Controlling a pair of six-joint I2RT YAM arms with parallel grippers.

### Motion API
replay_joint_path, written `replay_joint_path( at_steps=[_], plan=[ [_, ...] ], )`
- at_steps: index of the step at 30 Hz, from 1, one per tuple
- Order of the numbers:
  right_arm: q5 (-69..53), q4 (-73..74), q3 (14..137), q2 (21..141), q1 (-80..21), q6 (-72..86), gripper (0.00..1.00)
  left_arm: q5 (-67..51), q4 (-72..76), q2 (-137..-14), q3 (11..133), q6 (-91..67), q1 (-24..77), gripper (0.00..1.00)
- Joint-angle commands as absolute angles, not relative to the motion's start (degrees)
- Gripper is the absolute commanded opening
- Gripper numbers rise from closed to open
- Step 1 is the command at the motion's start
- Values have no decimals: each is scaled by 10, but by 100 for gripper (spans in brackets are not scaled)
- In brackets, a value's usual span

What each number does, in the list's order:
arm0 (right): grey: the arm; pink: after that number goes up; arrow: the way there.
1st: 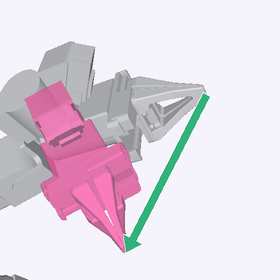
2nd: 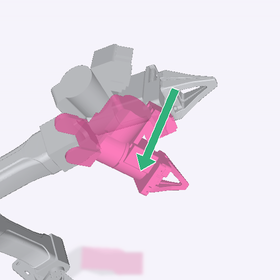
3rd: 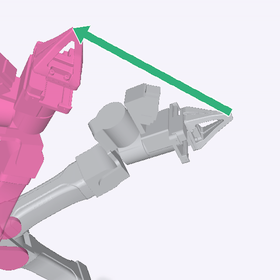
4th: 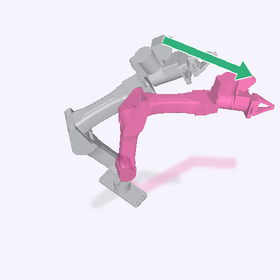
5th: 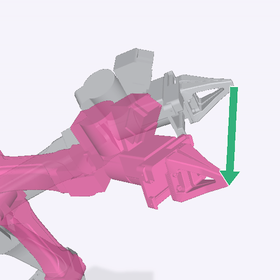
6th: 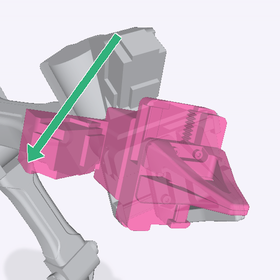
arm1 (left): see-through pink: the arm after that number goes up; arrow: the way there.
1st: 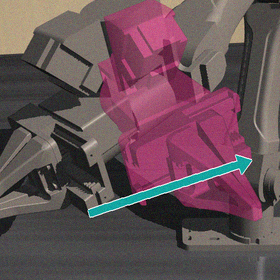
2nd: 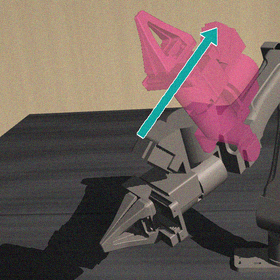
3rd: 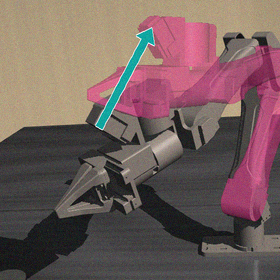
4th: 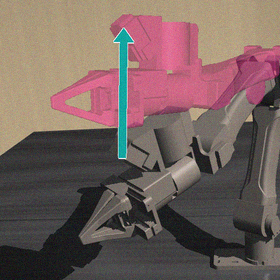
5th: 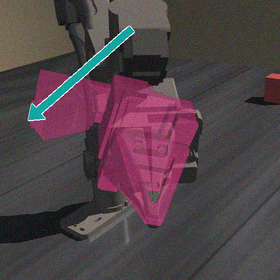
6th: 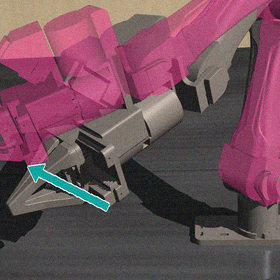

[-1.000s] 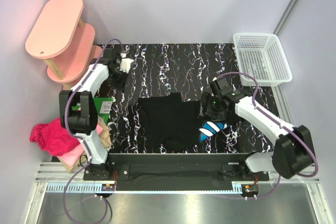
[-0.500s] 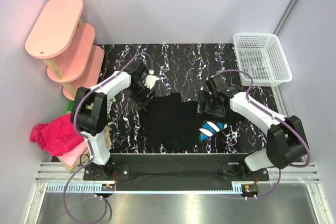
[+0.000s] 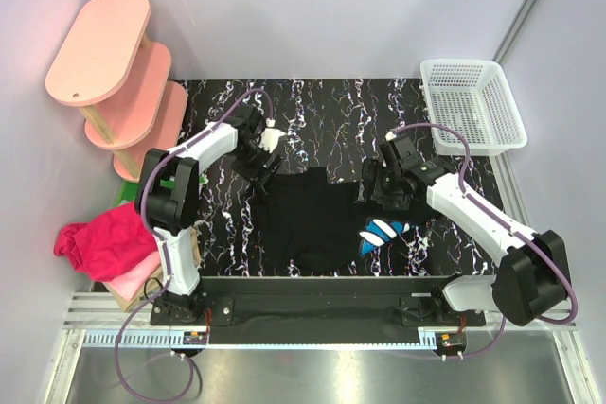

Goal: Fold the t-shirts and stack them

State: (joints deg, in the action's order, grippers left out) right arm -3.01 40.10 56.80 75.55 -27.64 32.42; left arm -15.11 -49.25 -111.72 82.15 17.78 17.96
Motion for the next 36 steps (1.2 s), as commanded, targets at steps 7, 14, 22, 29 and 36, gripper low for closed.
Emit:
replay_joint_path(
  at_steps=[7,14,22,29,36],
  plan=[
    [-47,392,555,726,-275,334,84,-121,-453,-1141,842,167,177,82],
    [-40,391,546,718,-274,337,82,-139,-445,-1151,822,167,177,49],
    [-10,393,548,733,-269,328,83,-157,-445,-1127,825,163,170,0],
    [18,392,558,784,-235,306,88,-165,-459,-1077,809,188,90,0],
    [8,368,590,881,-225,283,88,-168,-471,-1021,760,229,30,0]
  ],
)
